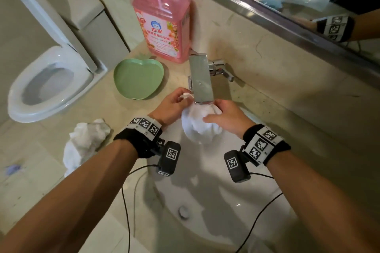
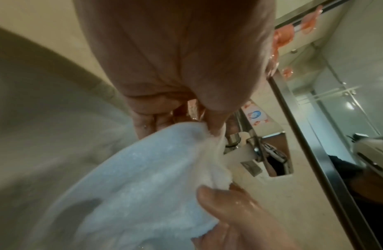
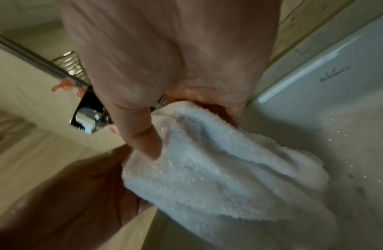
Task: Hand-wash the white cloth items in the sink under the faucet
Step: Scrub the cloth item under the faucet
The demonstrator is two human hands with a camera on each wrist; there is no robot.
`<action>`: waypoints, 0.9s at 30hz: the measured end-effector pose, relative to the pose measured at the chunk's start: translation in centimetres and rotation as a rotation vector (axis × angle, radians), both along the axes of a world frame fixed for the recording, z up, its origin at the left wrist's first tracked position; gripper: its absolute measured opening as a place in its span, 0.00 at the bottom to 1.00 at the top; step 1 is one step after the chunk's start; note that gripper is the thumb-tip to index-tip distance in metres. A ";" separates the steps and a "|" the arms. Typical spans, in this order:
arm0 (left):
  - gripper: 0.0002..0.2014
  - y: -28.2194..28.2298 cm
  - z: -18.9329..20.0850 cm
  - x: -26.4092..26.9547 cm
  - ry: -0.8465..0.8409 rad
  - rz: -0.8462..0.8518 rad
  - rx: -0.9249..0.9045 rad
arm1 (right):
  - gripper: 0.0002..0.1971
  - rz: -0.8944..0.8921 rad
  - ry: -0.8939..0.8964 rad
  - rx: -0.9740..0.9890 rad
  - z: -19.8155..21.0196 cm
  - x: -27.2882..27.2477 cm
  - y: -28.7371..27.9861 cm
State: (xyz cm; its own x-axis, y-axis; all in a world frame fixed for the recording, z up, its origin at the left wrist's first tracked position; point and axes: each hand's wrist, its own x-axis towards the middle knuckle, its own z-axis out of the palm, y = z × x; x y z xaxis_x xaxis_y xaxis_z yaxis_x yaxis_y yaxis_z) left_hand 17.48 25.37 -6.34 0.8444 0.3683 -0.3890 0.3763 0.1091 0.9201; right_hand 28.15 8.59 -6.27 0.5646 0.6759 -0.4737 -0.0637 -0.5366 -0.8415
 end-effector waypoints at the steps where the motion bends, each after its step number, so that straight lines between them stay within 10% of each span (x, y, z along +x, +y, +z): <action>1: 0.07 0.2 0.1 -0.1 -0.017 -0.050 0.068 | 0.17 0.023 0.011 0.023 0.0 -0.5 0.4; 16: 0.21 0.2 -3.0 -1.4 0.191 -0.302 0.296 | 0.08 -0.197 0.093 0.100 0.3 -0.4 1.2; 21: 0.08 -0.9 -2.4 0.3 0.063 -0.354 0.350 | 0.10 -0.022 -0.014 -0.039 1.0 0.3 -0.2; 27: 0.17 -1.3 -1.8 1.6 0.018 -0.306 0.251 | 0.14 0.127 -0.093 -0.156 1.5 0.7 -1.6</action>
State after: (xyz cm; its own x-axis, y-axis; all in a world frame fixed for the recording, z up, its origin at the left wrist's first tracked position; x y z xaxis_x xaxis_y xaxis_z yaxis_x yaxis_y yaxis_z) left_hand 19.08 24.12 -8.17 0.9238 0.1862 -0.3344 0.3727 -0.2383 0.8968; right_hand 28.87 7.00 -4.78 0.5259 0.6667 -0.5282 0.0861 -0.6596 -0.7467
